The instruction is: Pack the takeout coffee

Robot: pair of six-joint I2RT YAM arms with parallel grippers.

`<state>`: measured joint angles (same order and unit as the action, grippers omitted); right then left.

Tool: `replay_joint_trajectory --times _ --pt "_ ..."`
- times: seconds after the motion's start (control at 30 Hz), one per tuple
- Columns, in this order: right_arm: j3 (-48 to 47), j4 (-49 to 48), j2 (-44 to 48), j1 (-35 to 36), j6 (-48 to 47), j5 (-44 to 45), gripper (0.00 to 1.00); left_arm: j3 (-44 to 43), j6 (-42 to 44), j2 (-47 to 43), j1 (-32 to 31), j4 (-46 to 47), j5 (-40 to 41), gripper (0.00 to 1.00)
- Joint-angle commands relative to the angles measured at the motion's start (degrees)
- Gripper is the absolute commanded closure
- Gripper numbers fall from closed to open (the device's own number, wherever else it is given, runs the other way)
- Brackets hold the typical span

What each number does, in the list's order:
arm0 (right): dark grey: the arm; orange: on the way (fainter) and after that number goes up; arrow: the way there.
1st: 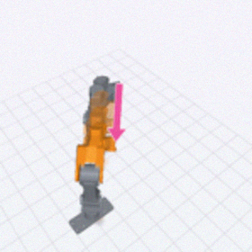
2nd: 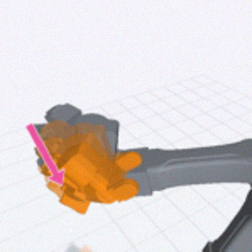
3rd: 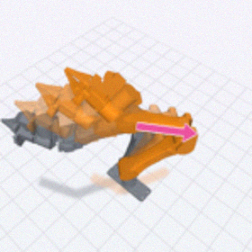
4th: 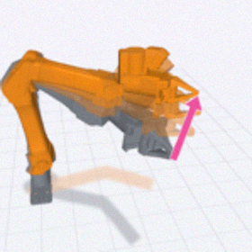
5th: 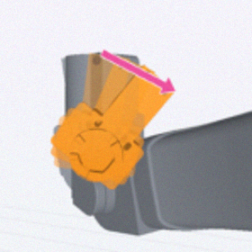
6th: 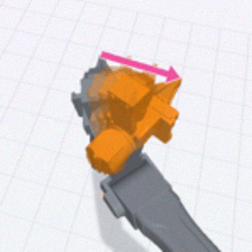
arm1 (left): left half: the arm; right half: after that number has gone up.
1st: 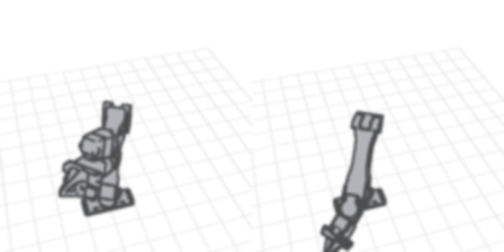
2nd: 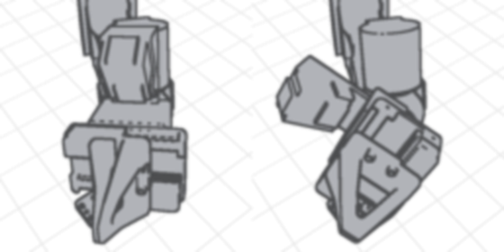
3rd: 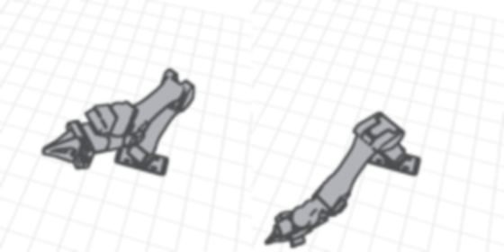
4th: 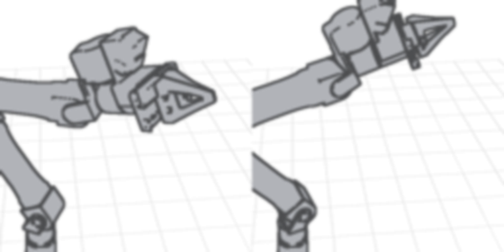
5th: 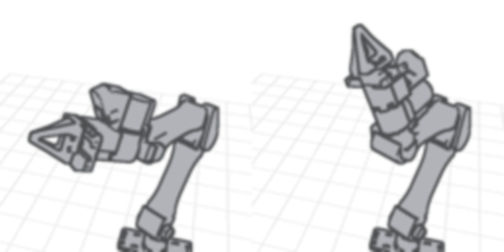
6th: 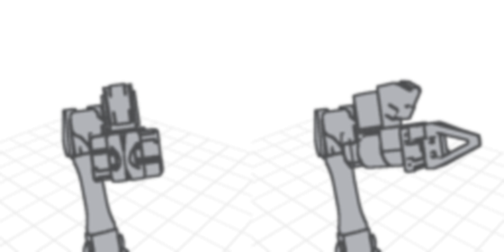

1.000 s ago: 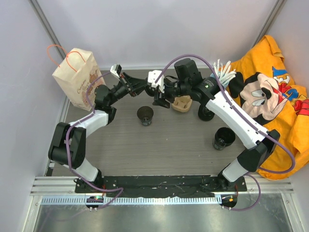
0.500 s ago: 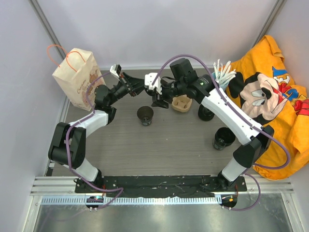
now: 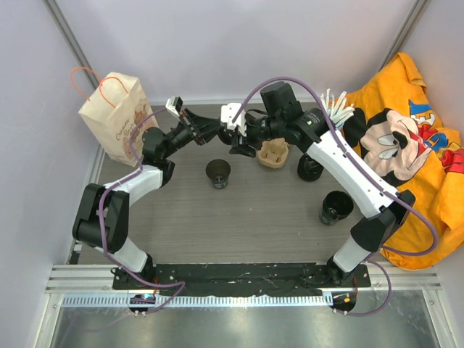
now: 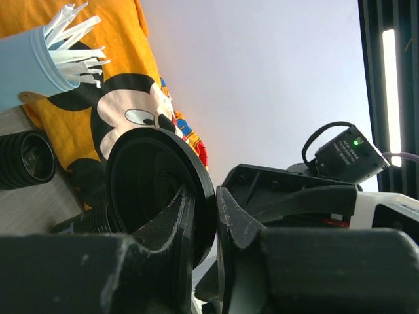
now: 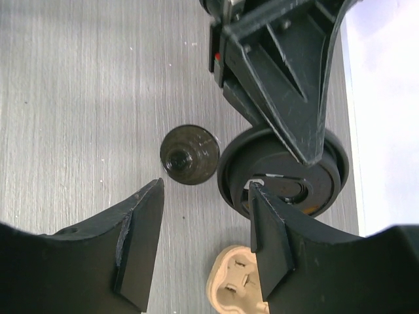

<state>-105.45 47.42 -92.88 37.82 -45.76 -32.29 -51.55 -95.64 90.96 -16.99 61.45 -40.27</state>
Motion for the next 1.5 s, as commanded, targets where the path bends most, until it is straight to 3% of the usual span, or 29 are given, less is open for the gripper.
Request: replay_joint_trajectory --times 0.0,0.97,1.17,1.47 --pt "0.86 -3.12 1.65 -0.91 -0.21 1.36 0.42 -1.27 -0.08 -2.36 -0.23 1.65 -1.04 1.0" --pt "-1.95 -4.35 -3.1 -1.7 2.34 -2.6 0.56 -1.62 -0.78 -1.22 -0.76 2.45 -0.95 1.0" --pt "-1.78 -4.53 -3.62 -1.61 2.43 -2.42 0.65 -1.62 -0.96 -1.13 -0.85 2.71 -0.77 1.0" --pt "-2.3 -4.97 -4.33 -1.35 3.22 -2.07 0.9 -1.62 -1.4 -1.05 -0.85 3.32 -0.69 0.99"
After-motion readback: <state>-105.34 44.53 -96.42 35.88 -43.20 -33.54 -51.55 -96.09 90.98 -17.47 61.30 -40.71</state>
